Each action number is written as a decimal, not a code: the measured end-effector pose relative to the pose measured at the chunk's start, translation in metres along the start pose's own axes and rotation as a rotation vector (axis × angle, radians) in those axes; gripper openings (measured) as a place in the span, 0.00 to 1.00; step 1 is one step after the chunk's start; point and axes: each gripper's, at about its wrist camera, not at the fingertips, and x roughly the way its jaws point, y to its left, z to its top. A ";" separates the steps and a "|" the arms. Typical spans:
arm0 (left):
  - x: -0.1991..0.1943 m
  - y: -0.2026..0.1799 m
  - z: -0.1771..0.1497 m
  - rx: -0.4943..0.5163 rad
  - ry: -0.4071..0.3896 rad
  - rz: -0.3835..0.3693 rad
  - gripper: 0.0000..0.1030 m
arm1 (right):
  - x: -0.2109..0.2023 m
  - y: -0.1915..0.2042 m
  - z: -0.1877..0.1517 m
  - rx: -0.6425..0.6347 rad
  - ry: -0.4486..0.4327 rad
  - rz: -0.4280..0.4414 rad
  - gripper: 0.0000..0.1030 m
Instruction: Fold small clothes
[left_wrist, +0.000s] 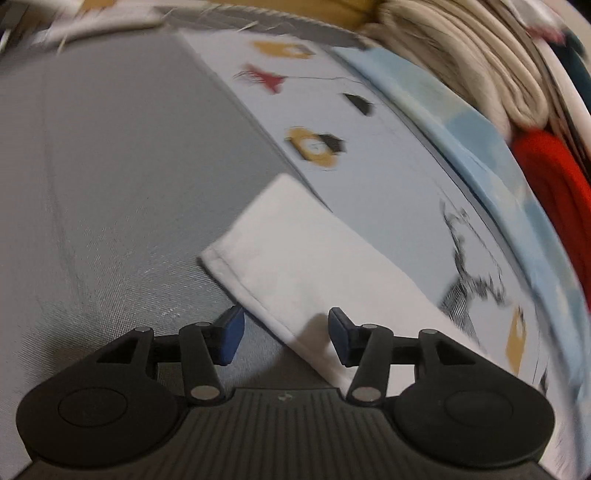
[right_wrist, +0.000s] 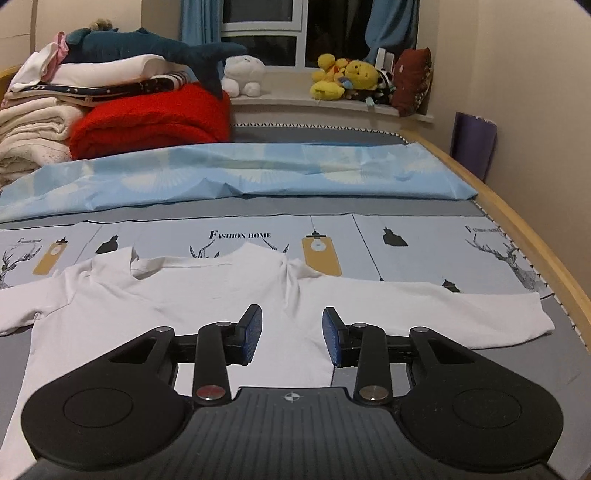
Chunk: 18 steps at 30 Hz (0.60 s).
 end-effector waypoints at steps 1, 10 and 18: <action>-0.001 0.003 0.001 -0.008 -0.014 -0.003 0.54 | 0.002 0.001 0.000 0.001 0.006 -0.002 0.36; 0.006 -0.018 -0.003 0.118 -0.063 0.117 0.04 | 0.010 0.011 0.001 -0.043 0.018 0.018 0.36; -0.041 -0.128 -0.020 0.332 -0.209 0.071 0.03 | 0.004 0.007 0.001 -0.036 0.019 0.034 0.33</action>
